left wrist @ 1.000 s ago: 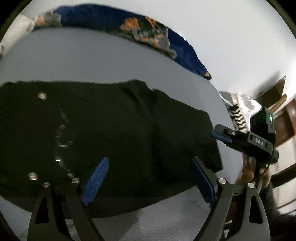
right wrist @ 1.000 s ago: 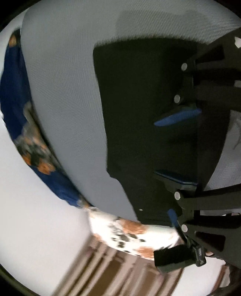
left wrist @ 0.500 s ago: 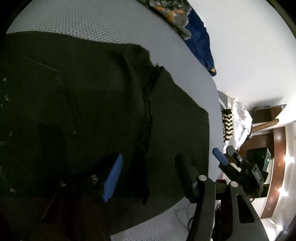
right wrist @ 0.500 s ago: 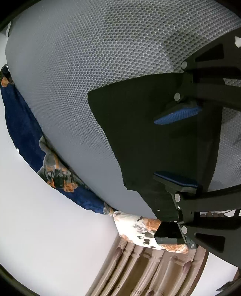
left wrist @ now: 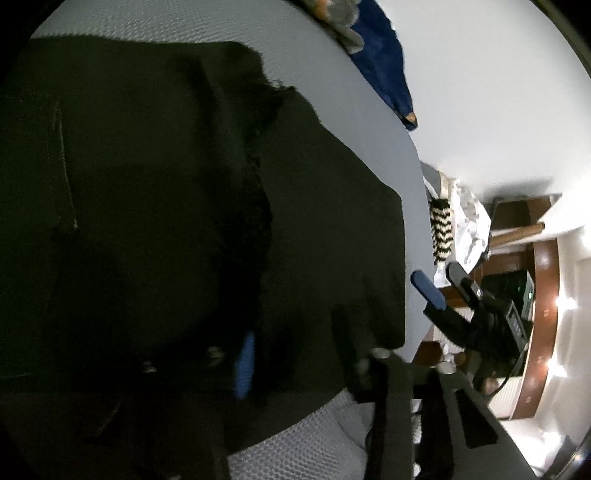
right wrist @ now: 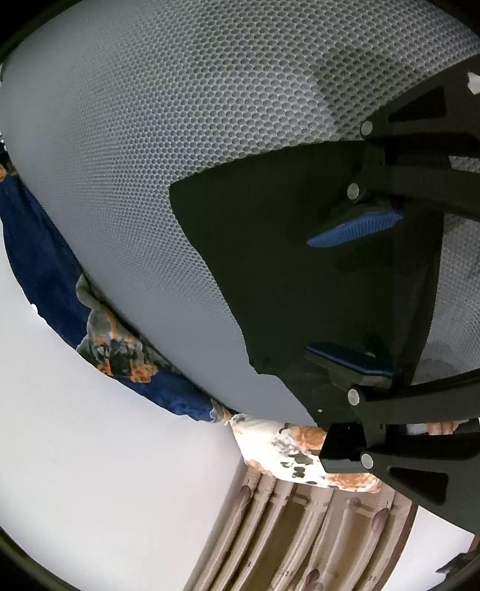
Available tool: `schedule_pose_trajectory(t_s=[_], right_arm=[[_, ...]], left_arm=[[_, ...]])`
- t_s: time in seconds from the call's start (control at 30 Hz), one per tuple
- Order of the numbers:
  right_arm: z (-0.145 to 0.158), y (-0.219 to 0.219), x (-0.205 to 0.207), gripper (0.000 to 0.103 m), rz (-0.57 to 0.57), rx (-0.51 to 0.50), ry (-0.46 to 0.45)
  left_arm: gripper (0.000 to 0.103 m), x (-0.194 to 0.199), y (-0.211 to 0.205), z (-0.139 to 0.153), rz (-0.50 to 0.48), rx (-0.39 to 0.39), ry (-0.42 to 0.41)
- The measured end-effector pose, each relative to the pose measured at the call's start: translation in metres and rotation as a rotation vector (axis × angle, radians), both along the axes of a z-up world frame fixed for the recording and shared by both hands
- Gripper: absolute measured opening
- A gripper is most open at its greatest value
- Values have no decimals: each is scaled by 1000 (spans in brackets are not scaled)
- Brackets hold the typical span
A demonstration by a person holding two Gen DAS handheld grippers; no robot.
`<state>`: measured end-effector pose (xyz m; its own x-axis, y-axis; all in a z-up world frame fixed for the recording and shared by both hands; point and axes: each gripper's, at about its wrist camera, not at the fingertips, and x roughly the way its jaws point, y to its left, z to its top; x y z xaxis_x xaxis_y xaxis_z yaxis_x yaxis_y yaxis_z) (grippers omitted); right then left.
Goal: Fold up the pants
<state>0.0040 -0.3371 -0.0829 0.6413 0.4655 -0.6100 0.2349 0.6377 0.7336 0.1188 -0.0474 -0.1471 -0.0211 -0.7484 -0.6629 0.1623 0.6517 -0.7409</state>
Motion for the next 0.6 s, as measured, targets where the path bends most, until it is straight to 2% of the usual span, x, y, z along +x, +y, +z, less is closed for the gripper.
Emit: schedule_pose_trajectory(t_s=[0.03, 0.13, 0.23, 0.43, 0.5, 0.6], right_arm=[[0, 0, 0, 53, -1, -2, 1], [0, 1, -1, 53, -5, -24, 8], [0, 1, -2, 53, -15, -48, 18], [-5, 3, -1, 53, -9, -63, 40], [-8, 7, 1, 53, 0, -79, 58], [-17, 11, 4, 52, 8, -98, 97]], left_arm=[[10, 1, -1, -2, 4, 18, 6], [8, 0, -5, 0, 12, 59, -6], [6, -5, -7, 17, 0, 97, -78], [6, -10, 16, 48, 13, 95, -174], [6, -13, 24, 41, 11, 118, -168], [6, -14, 28, 16, 5, 192, -128]])
